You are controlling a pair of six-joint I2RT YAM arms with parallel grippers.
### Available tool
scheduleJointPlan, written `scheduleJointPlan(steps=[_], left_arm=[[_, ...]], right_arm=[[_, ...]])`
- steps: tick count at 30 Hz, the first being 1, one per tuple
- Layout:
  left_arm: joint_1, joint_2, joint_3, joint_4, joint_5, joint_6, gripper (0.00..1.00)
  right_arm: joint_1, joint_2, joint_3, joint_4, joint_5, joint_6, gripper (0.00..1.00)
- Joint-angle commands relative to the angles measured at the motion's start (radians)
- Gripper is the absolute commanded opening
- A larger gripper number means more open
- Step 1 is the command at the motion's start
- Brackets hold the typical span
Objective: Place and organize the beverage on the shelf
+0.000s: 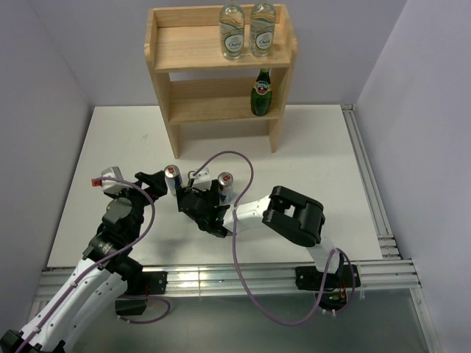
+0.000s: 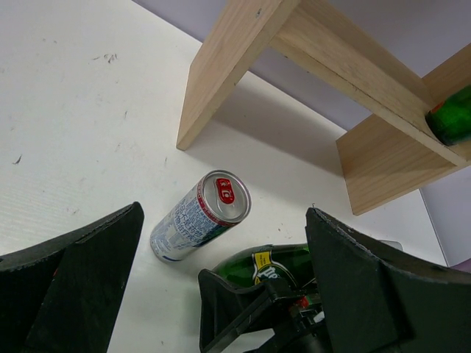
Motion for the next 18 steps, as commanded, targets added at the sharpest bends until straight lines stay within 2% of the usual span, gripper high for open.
scheduleJointPlan(steps=[1,5,11,14,15,17,18], left_arm=[[-0.004,-0.011,-0.002,0.031,0.013,0.017,0.99],[-0.003,-0.003,-0.001,0.037,0.017,0.018,0.99],[-0.003,0.002,-0.001,0.037,0.017,0.02,0.99],[-0.003,0.002,-0.001,0.037,0.018,0.021,0.99],[-0.003,0.002,-0.001,0.037,0.017,0.021,0.99],[-0.003,0.002,-0.001,0.037,0.017,0.021,0.99],[-0.004,0.002,0.001,0.037,0.017,0.021,0.99]], right_arm=[[-0.01,0.031,0.026,0.058,0.073,0.006,0.99],[-0.012,0.059,0.026,0.079,0.098,0.005,0.98],[-0.012,0.085,0.033,0.081,0.124,0.008,0.88],[-0.012,0.095,0.04,0.073,0.135,0.015,0.76],[-0.013,0.098,0.04,0.073,0.136,0.02,0.68],[-0.012,0.106,0.04,0.07,0.138,0.023,0.59],[-0.013,0.108,0.04,0.07,0.138,0.022,0.49]])
